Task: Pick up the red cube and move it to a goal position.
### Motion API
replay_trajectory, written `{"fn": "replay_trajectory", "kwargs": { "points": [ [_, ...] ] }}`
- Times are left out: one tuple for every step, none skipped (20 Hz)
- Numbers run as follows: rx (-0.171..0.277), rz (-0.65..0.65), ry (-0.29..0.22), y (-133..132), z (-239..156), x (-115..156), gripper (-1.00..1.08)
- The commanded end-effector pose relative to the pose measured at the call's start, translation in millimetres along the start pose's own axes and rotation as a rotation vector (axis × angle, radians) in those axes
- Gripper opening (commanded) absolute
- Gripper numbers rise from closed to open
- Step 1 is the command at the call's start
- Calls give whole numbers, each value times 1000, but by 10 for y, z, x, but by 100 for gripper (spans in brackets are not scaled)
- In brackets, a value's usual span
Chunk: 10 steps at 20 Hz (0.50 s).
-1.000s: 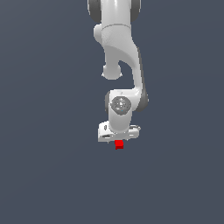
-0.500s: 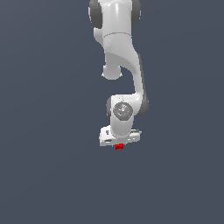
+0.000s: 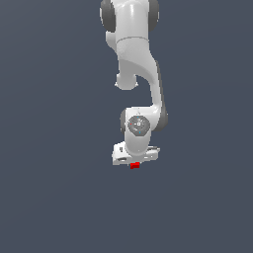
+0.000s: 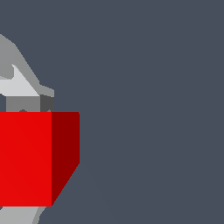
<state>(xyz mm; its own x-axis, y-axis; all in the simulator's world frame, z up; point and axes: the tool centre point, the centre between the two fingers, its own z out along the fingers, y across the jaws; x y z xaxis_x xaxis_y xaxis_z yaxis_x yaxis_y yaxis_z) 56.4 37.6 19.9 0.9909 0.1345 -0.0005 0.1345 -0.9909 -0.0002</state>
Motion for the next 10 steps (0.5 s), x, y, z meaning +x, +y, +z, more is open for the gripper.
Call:
{"fn": "replay_trajectory", "kwargs": {
  "points": [
    [0, 0, 0, 2, -5, 0, -100],
    [0, 0, 0, 3, -12, -2, -100],
    [0, 0, 0, 6, -24, -4, -100],
    [0, 0, 0, 10, -42, -8, -100],
    [0, 0, 0, 16, -64, -12, -100],
    [0, 0, 0, 22, -92, -18, -100],
    [0, 0, 0, 30, -124, -25, -100],
    [0, 0, 0, 39, -162, -33, -100],
    [0, 0, 0, 50, -206, -41, -100],
    [0, 0, 0, 61, -254, -51, -100]
  ]
}}
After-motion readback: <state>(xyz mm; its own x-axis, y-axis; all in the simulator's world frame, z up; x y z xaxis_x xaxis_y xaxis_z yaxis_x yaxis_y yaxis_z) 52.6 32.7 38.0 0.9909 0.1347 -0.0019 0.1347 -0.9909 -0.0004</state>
